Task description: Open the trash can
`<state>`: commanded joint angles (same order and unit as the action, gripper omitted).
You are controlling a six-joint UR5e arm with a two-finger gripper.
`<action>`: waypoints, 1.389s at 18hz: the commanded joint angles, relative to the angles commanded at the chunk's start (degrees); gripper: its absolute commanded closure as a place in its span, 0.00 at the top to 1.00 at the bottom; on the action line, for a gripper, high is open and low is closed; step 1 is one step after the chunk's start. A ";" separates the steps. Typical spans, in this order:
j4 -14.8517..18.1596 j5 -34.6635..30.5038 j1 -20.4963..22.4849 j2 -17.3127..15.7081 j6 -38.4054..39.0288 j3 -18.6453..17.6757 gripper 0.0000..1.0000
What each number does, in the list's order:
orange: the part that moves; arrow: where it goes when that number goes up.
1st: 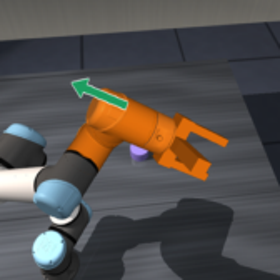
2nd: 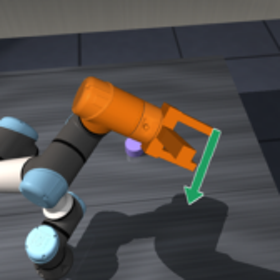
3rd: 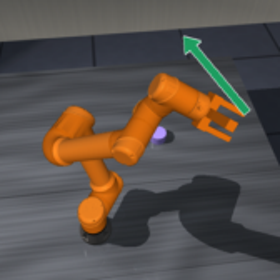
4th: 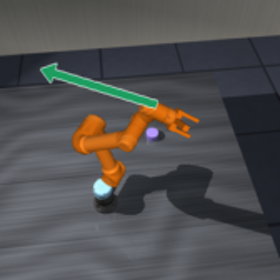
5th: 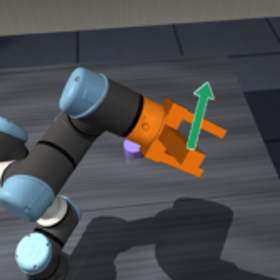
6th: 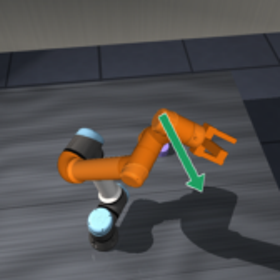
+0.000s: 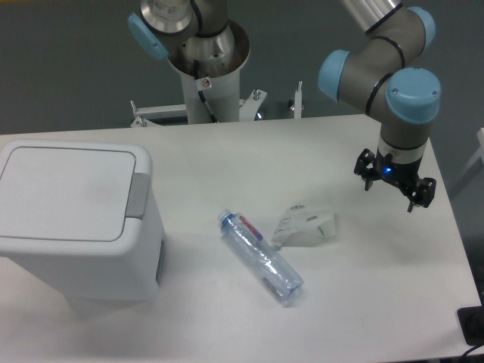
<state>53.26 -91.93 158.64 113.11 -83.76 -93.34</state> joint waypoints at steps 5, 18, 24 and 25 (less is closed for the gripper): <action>0.09 0.09 0.00 -0.09 0.09 0.09 1.00; 0.09 3.60 -2.37 -0.79 12.29 -0.53 1.00; 0.18 13.34 -4.74 -2.20 30.90 -1.14 1.00; 0.18 15.53 -5.62 -2.28 35.98 -1.23 1.00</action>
<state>53.44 -76.40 153.03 110.83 -47.78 -94.57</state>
